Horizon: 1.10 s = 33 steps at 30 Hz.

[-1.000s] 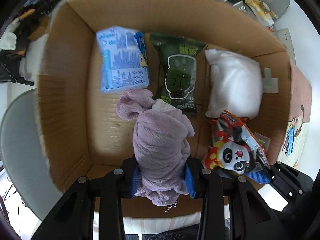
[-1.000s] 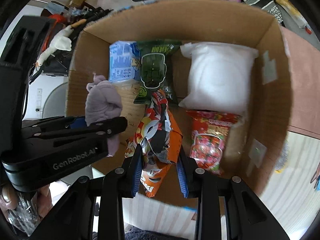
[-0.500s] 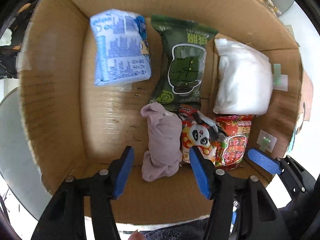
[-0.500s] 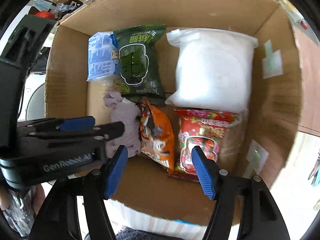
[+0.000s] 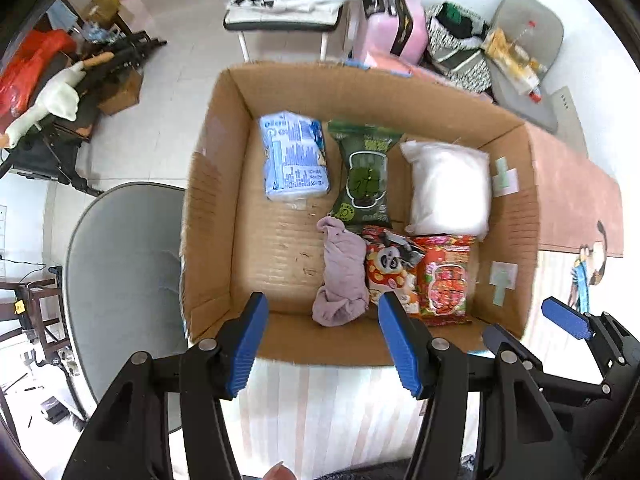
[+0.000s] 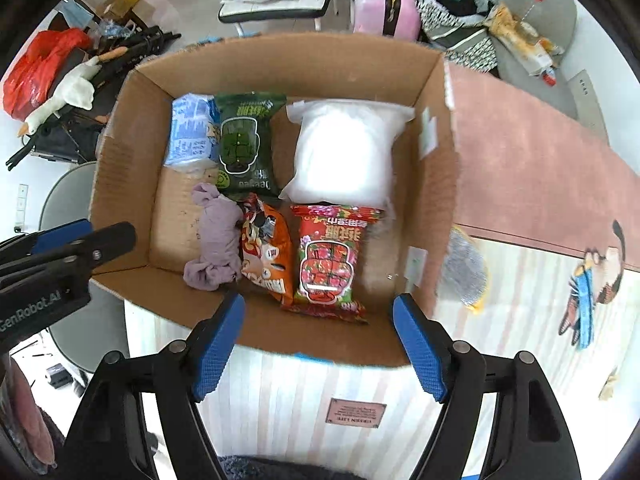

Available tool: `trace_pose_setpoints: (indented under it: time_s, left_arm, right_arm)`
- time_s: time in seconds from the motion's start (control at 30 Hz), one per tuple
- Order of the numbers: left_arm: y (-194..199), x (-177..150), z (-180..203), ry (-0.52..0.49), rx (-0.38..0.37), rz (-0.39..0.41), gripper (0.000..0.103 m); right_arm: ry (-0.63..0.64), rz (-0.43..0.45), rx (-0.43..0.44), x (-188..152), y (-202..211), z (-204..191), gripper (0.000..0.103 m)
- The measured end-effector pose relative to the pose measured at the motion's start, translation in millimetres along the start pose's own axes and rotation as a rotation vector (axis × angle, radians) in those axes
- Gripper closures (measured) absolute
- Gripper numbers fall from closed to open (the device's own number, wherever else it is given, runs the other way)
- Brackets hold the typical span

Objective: Organize soft objects
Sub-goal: 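Lower the towel and panda snack bag into the box and release, then grasp the yellow scrub sponge with the left tool while the right tool grasps the blue stick package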

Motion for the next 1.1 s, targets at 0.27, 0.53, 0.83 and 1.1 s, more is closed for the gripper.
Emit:
trace_pose_setpoints:
  time_s: [0.27, 0.53, 0.83, 1.1]
  left_arm:
    - [33.9, -14.7, 6.2, 0.010, 0.045, 0.127, 0.003]
    - [64.7, -36.0, 12.4, 0.017, 0.095, 0.213, 0.002]
    - [89.5, -47.9, 27.6, 0.004, 0.092, 0.259, 0.002]
    - [97.8, -37.2, 71.0, -0.003, 0.077, 0.281, 0.002]
  right_arm:
    - [0.015, 0.140, -0.054, -23.9, 54.0, 2.0, 0.000]
    - [0.015, 0.227, -0.056, -49.3, 91.3, 4.9, 0.000]
    - [0.024, 0.270, -0.019, -68.2, 116.2, 5.5, 0.000]
    - [-0.063, 0.320, 0.017, -71.7, 132.8, 50.3, 0.000]
Point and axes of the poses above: each gripper's, at about its wrist camera, not at the fingertips, and y roughly against the way its jaws point, z to its right, x to its top, the point moved 2 cm from there along -y, roughly the way its jaws point, and after that the axes turned 7 degrees about -y, right-handed, at the moved point
